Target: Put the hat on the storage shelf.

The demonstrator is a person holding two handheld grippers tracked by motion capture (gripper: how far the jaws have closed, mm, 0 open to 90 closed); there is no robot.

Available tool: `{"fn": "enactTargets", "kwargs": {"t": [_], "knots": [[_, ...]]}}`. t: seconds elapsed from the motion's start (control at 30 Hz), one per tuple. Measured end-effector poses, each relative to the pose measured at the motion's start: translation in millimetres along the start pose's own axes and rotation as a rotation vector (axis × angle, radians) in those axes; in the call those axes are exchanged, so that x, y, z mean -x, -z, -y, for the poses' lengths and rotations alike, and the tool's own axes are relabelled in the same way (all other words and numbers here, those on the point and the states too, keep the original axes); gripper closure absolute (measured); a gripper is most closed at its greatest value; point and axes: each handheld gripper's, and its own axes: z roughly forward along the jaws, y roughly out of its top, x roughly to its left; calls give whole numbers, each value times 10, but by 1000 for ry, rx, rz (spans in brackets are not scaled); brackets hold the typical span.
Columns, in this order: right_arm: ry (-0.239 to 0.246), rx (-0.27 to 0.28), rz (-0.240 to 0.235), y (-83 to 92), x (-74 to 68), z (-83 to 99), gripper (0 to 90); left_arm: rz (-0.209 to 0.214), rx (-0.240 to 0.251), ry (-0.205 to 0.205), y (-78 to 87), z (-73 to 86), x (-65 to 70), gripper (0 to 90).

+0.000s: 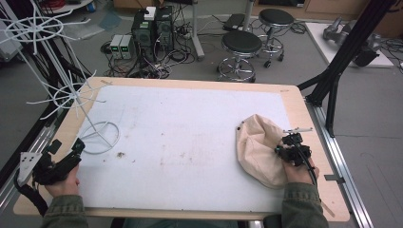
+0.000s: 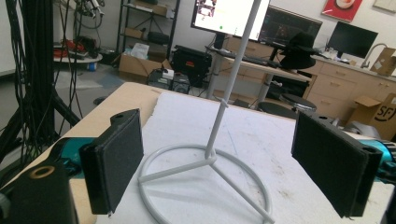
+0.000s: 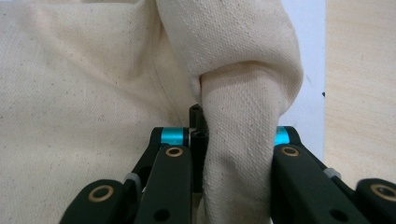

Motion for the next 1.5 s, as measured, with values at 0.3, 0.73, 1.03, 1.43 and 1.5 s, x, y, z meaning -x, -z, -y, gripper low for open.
{"fn": "enactTargets", "kwargs": {"t": [0.3, 0.73, 1.03, 1.43, 1.5], "knots": [[-19, 82, -23, 97, -55, 2, 785, -2, 3, -2, 5, -2, 3, 169], [-73, 279, -93, 323, -183, -99, 783, -6, 15, -9, 8, -7, 13, 172], [-96, 386, -133, 434, -276, -155, 781, -7, 19, -7, 9, -10, 9, 174], [-105, 580, -162, 578, -381, -136, 779, -10, 20, -5, 8, -10, 7, 176], [-73, 634, -163, 623, -422, -133, 778, -10, 20, -4, 8, -10, 7, 176]]}}
